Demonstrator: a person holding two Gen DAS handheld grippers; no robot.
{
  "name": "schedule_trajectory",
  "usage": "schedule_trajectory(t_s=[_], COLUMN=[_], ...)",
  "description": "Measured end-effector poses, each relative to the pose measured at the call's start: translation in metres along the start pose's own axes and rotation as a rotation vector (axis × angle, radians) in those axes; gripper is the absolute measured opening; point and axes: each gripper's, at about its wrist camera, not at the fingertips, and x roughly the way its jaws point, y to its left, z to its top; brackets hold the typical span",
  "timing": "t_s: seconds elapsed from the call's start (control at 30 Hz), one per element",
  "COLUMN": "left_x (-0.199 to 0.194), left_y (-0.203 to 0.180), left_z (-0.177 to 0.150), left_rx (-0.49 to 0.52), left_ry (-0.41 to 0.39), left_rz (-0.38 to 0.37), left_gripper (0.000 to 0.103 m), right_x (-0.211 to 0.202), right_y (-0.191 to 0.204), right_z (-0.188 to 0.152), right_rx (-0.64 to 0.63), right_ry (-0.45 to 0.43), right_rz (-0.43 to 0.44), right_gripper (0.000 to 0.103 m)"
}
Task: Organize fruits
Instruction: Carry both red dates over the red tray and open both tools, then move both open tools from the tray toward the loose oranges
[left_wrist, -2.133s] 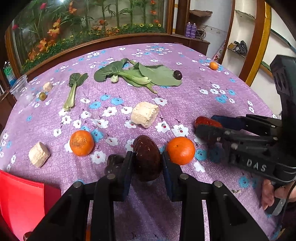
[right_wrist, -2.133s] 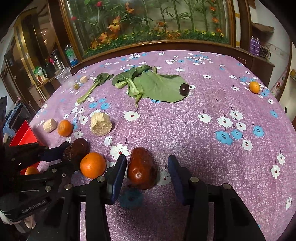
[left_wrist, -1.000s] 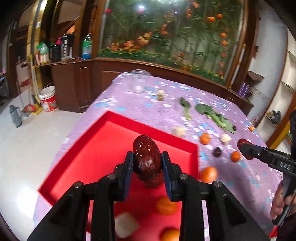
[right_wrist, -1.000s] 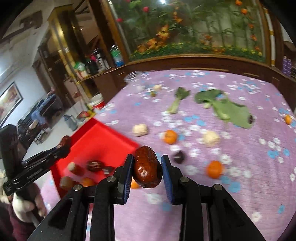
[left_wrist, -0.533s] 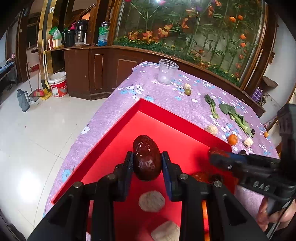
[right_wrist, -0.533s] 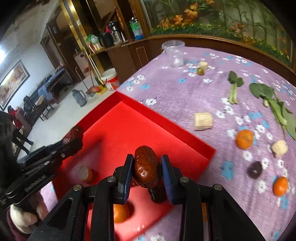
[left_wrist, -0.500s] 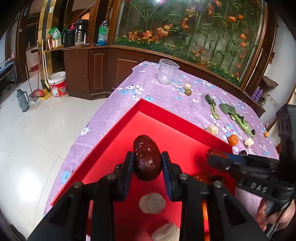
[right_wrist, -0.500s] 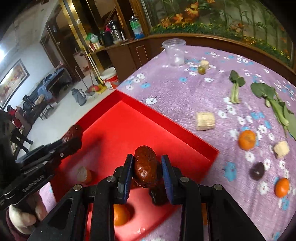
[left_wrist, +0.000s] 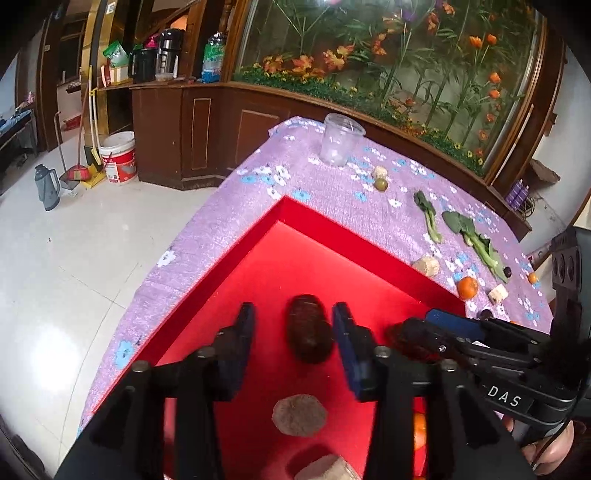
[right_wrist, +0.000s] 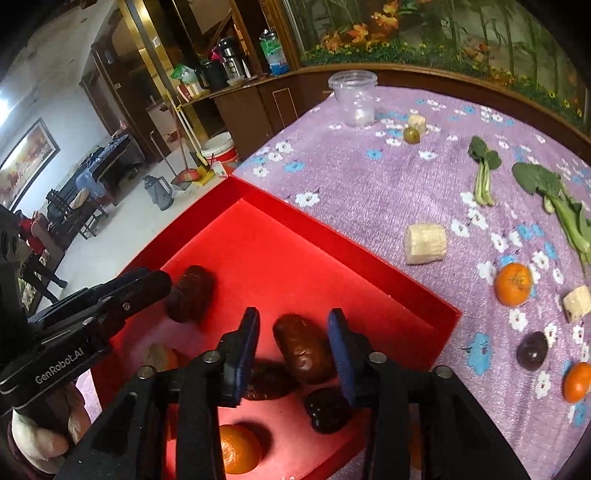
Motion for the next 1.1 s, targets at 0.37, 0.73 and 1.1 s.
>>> schedule_trajectory(t_s=[0.37, 0.73, 1.1], left_x=[-0.051, -0.069, -0.068], left_y=[-0.049, -0.127, -0.17], left_z=[-0.01, -0.049, -0.083], left_rx=[0.07, 0.219, 0.327], left_ry=[-0.088, -0.118, -0.087], left_rz=[-0.021, 0.011, 0.06], left_gripper=[0.064, 0.065, 0.067], right_x=[-0.053, -0.112, -0.145], right_y=[-0.019, -0.069, -0.106], right_z=[-0.02, -0.082, -0.129], right_rx=[0.076, 0.22, 0.287], right_ry=[-0.081, -0.17, -0.231], right_rz=[0.015, -0.055, -0.112], right_gripper=[0.053, 0.058, 0.062])
